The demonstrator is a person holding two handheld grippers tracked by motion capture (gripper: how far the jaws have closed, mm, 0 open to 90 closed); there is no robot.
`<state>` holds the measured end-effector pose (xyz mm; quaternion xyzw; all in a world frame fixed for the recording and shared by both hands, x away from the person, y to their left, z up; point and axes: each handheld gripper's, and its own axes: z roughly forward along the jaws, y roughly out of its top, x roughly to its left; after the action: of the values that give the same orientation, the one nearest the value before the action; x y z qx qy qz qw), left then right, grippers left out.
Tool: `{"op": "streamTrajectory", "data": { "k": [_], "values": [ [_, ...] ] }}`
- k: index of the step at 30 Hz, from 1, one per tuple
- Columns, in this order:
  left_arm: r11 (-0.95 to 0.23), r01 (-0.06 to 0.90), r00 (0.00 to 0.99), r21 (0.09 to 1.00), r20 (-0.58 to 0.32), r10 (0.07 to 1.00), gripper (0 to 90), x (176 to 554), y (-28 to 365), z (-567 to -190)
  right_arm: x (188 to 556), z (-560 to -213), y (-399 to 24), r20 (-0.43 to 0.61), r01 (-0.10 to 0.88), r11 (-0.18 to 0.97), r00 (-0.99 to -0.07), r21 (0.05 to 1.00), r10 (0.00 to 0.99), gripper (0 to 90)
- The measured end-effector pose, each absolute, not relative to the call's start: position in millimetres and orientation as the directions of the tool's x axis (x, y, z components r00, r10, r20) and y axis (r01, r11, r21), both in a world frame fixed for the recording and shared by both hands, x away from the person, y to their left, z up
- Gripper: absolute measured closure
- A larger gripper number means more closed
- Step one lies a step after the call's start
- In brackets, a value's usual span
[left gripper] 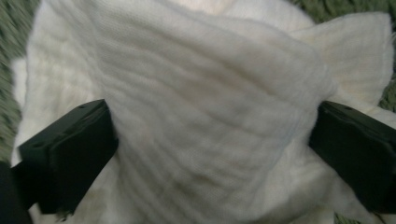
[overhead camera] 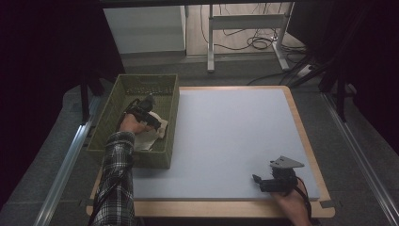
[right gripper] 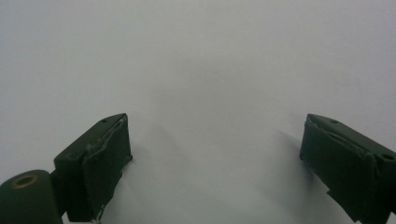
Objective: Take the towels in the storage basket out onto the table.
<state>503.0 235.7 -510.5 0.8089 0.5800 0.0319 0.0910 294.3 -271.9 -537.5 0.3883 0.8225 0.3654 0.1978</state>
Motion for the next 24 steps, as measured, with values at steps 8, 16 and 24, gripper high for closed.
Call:
{"op": "streamTrajectory", "data": {
  "k": [8, 16, 24],
  "values": [
    [-0.285, 0.942, 0.309, 0.177, -0.13, 0.942, 46.4, 500, 245, -503, 294, -538, -272, -0.042, 0.494, 0.431, -0.62, 0.755, 0.784, 8.9],
    [-0.288, 0.941, 0.319, 0.177, -0.183, 0.93, 76.9, 499, 246, -499, 294, -538, -272, -0.042, 0.494, 0.431, -0.62, 0.755, 0.784, 8.9],
    [-0.25, 0.934, 0.305, 0.255, -0.206, 0.93, 77.1, 493, 258, -478, 294, -538, -272, -0.042, 0.494, 0.432, -0.62, 0.755, 0.784, 8.9]
  ]
}}
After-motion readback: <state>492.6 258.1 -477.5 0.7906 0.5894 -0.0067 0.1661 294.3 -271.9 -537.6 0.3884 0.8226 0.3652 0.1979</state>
